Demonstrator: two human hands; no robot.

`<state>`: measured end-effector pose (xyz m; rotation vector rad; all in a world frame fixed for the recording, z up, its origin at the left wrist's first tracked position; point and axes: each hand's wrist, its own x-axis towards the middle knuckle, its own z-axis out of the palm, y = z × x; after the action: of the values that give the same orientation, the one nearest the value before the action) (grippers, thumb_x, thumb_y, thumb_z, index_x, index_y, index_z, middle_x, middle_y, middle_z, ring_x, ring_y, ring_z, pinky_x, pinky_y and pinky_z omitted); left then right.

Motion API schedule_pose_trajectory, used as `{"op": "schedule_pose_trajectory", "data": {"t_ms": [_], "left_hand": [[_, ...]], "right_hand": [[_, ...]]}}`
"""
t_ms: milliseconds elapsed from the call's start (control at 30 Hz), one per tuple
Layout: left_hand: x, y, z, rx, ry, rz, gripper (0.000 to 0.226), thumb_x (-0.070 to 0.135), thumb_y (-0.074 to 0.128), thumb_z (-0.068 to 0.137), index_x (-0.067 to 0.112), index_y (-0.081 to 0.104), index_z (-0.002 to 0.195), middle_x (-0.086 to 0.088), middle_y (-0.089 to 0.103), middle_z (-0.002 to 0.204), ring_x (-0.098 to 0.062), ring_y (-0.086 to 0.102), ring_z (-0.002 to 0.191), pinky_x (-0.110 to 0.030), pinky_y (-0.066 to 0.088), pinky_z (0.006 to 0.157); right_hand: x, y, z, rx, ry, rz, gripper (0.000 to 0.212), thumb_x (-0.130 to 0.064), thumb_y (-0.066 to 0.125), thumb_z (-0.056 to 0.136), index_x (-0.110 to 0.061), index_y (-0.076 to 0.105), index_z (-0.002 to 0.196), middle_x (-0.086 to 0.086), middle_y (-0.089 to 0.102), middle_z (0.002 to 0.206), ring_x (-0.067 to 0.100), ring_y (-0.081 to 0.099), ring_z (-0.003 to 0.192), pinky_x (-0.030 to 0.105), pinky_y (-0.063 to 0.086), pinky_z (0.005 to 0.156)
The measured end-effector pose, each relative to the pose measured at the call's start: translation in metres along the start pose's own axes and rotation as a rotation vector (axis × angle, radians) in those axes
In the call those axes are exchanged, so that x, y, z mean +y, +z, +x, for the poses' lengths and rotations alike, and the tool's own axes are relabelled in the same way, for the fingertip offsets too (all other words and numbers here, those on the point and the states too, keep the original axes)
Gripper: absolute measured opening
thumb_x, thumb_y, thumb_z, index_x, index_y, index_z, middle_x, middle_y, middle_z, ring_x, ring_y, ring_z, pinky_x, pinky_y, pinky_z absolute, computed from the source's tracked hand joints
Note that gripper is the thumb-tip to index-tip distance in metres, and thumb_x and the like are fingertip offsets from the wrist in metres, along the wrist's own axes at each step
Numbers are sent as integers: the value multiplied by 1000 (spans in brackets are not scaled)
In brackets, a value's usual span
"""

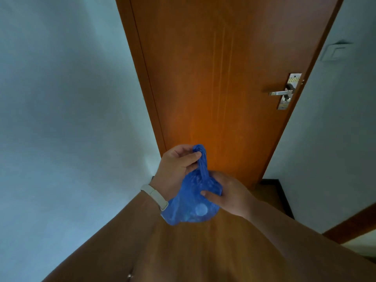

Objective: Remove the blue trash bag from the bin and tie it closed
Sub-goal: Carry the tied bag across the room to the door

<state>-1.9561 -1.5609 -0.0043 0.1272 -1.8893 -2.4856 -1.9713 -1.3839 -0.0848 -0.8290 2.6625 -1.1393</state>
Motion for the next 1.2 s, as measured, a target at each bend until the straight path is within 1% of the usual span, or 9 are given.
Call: {"op": "schedule_pose_trajectory", "data": {"t_ms": [233, 333, 467, 633, 867, 1000, 1067, 1133, 1200], "left_hand": [[-10, -41, 91, 98, -31, 107, 11, 0, 65, 85, 2, 69, 96, -16, 73, 95, -30, 69, 91, -35, 57, 81], [-16, -60, 138, 165, -49, 171, 11, 0, 66, 85, 2, 69, 95, -19, 73, 97, -35, 69, 95, -37, 57, 83], [-24, -79, 194, 257, -44, 229, 12, 0, 66, 84, -5, 67, 95, -30, 68, 97, -43, 67, 92, -51, 55, 88], [-34, -97, 258, 415, -80, 233, 8, -4, 65, 82, 3, 69, 86, -13, 70, 78, -27, 66, 77, -41, 56, 79], [-60, -137, 323, 545, -127, 136, 9, -4, 62, 85, -5, 67, 92, -13, 69, 78, -20, 68, 72, -27, 57, 67], [-104, -173, 358, 589, -193, -52, 22, 4, 67, 81, -8, 64, 98, -30, 66, 96, -40, 64, 91, -49, 53, 87], [-137, -195, 373, 625, -221, -90, 8, 3, 65, 83, 1, 69, 90, -24, 69, 90, -35, 66, 88, -42, 56, 82], [-174, -217, 388, 638, -241, -102, 17, -1, 62, 85, 11, 71, 79, -12, 71, 80, -25, 67, 80, -33, 57, 73], [-212, -239, 402, 628, -258, -85, 14, 1, 64, 82, 12, 72, 77, -16, 69, 83, -28, 66, 81, -38, 57, 76]], "right_hand": [[46, 19, 103, -78, -47, 30, 54, -59, 55, 85, -30, 51, 130, -11, 64, 118, 4, 60, 105, 29, 51, 91], [70, 28, 154, -110, -48, 27, 54, -61, 54, 84, -36, 47, 131, -17, 60, 120, 0, 57, 104, 23, 48, 90], [97, 37, 230, -216, -116, 60, 46, -60, 56, 84, -35, 51, 123, -21, 60, 108, -6, 56, 93, 14, 41, 81], [128, 41, 314, -318, -226, 14, 44, -65, 50, 84, -37, 47, 118, -7, 66, 105, 6, 60, 93, 23, 48, 80], [164, 76, 394, -423, -234, 33, 62, -67, 54, 80, -28, 48, 127, -6, 64, 114, 8, 60, 98, 31, 51, 84], [193, 114, 431, -449, -188, 27, 62, -64, 59, 78, -25, 50, 126, -5, 63, 113, 9, 59, 98, 30, 50, 85], [215, 143, 446, -457, -180, 26, 60, -65, 58, 79, -26, 50, 124, -9, 62, 111, 6, 58, 96, 27, 50, 85], [243, 176, 458, -459, -168, 15, 56, -64, 59, 81, -27, 51, 123, -12, 61, 107, 3, 56, 93, 23, 50, 82], [270, 211, 467, -461, -141, 9, 55, -65, 58, 81, -28, 51, 122, -12, 62, 107, 2, 57, 93, 22, 50, 81]]}}
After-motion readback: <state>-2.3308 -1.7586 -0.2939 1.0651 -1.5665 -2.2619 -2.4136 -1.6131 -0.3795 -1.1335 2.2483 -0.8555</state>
